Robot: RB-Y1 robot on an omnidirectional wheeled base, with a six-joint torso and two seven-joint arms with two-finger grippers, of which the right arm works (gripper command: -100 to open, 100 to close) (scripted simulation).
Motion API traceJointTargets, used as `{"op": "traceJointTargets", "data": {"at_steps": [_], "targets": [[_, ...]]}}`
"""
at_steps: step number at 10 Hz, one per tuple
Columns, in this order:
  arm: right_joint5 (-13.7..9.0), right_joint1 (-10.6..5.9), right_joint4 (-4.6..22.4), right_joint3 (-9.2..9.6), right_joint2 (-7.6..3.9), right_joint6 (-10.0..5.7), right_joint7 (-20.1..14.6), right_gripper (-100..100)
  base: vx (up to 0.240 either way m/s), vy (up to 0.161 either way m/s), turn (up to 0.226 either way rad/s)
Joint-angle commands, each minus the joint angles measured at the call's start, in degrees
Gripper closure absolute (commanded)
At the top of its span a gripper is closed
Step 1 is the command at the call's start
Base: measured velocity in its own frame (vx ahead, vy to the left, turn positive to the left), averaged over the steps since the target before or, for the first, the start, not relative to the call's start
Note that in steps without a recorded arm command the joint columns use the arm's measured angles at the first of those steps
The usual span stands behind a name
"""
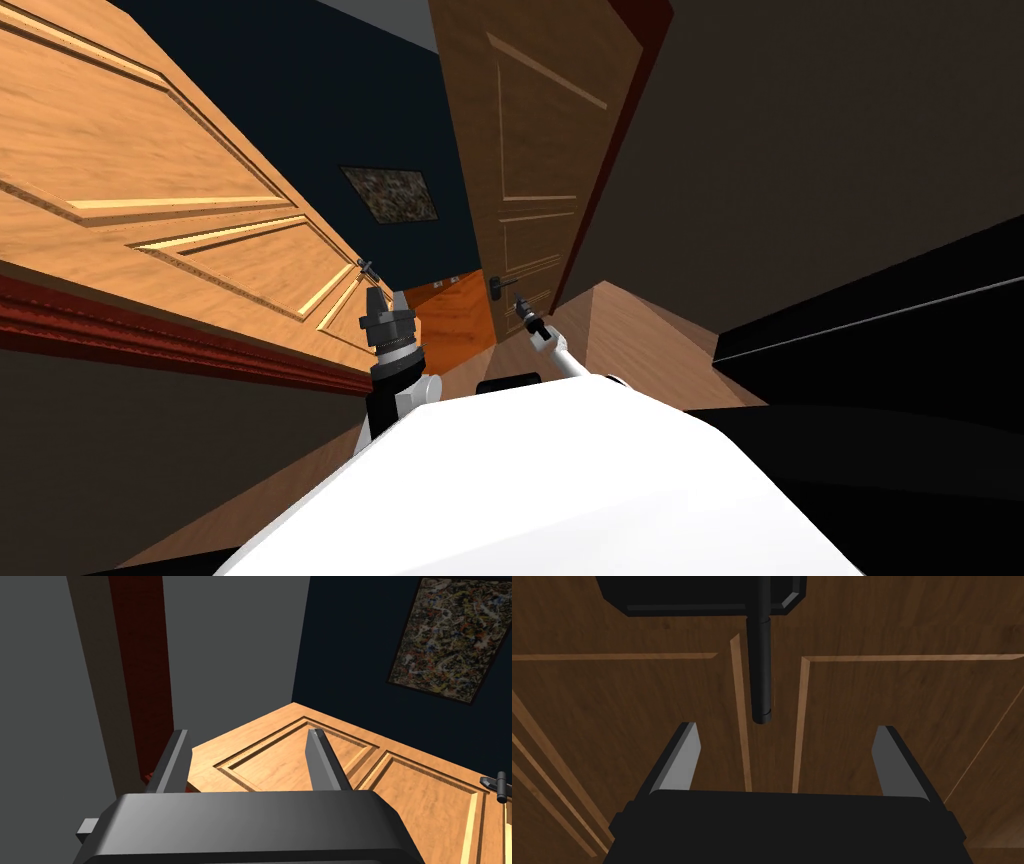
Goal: Push the door open
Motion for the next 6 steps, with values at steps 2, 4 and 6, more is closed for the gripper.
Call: {"op": "traceJointTargets", "data": {"at_steps": [2, 4, 6], "targets": [[0.30, -1.81, 3.09, 0.68, 0.29, 0.77, -0.80, -100, 0.093, -0.099, 0.098], [0.12, -1.85, 2.99, 0.24, 0.23, 0.51, -0.58, -100, 0.084, -0.009, 0.026], [0.04, -1.98, 3.44, -0.07, 0.36, 0.31, -0.38, -100, 0.192, 0.067, 0.029]]}}
